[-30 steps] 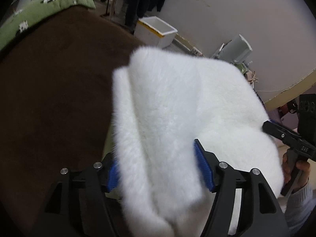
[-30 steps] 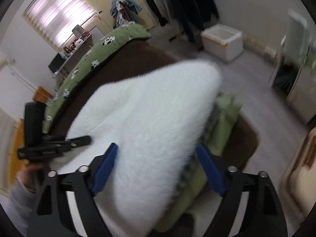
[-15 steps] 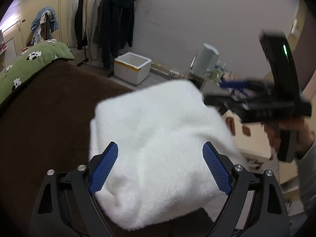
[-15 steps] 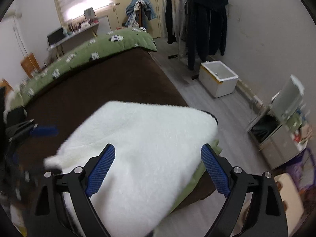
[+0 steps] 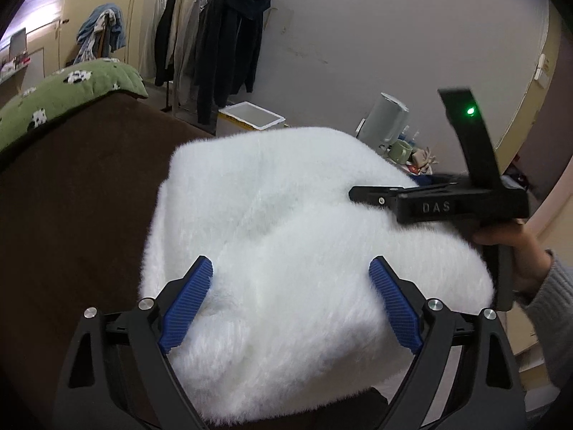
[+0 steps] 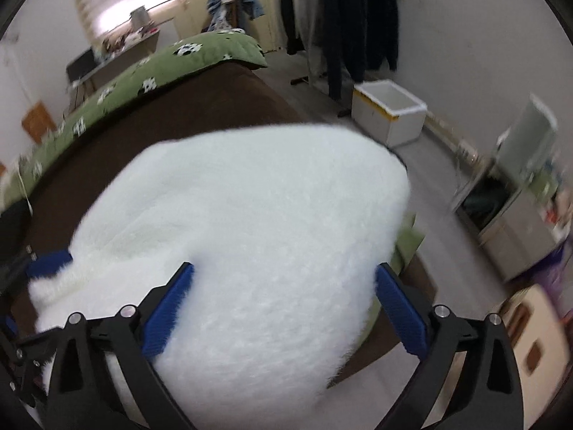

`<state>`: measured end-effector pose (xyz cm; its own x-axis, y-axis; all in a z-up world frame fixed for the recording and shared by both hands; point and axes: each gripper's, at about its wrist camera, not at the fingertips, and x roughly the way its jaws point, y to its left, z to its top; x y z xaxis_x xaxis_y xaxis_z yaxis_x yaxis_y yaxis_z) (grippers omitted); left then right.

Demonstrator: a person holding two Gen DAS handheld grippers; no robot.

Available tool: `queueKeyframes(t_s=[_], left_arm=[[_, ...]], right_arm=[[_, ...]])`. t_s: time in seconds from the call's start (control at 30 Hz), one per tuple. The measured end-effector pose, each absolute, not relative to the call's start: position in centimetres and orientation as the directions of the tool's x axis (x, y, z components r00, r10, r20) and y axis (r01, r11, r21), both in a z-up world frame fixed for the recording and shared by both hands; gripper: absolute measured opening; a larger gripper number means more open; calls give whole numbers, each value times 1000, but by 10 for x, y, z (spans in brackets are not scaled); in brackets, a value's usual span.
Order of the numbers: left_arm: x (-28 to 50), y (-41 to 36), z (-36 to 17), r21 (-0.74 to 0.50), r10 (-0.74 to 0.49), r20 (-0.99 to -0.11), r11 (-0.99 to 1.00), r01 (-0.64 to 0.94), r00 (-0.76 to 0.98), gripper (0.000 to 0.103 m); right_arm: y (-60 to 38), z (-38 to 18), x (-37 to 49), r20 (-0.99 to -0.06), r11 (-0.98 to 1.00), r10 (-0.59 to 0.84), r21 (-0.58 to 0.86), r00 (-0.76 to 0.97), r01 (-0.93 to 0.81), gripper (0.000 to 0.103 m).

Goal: Fold large clothes
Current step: 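Lower the bundle onto the striped and green clothes stack and open both tools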

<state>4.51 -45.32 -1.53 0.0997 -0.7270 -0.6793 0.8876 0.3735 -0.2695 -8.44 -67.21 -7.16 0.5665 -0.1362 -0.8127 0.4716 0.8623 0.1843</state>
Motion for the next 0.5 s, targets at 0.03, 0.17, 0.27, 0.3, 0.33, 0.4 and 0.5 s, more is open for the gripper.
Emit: queueKeyframes(t_s=[0.03, 0.17, 0.27, 0.3, 0.33, 0.4, 0.5], left_arm=[[45, -453, -17, -272, -729, -678, 370, 888, 96, 87], [42, -448, -26, -293, -743, -663, 369, 882, 91, 87], [46, -444, -32, -322, -750, -656, 375, 869, 81, 87], [47, -442, -34, -327, -752, -654, 378, 866, 81, 87], [47, -441, -35, -329, -753, -653, 381, 864, 83, 87], [46, -442, -36, -322, -751, -654, 384, 866, 90, 88], [45, -441, -36, -317, -752, -651, 387, 866, 98, 88]], right_arm=[[-672, -72, -85, -811, 860, -128, 195, 570, 471, 97], [-670, -72, -86, -808, 867, -125, 193, 576, 459, 97], [-667, -71, -84, -811, 874, -120, 187, 573, 449, 97], [-665, -70, -81, -812, 874, -120, 186, 571, 448, 97], [-665, -69, -79, -812, 875, -121, 185, 571, 448, 97], [-664, -70, -78, -812, 875, -125, 181, 570, 450, 97], [-663, -69, -78, -814, 865, -124, 191, 568, 463, 97]])
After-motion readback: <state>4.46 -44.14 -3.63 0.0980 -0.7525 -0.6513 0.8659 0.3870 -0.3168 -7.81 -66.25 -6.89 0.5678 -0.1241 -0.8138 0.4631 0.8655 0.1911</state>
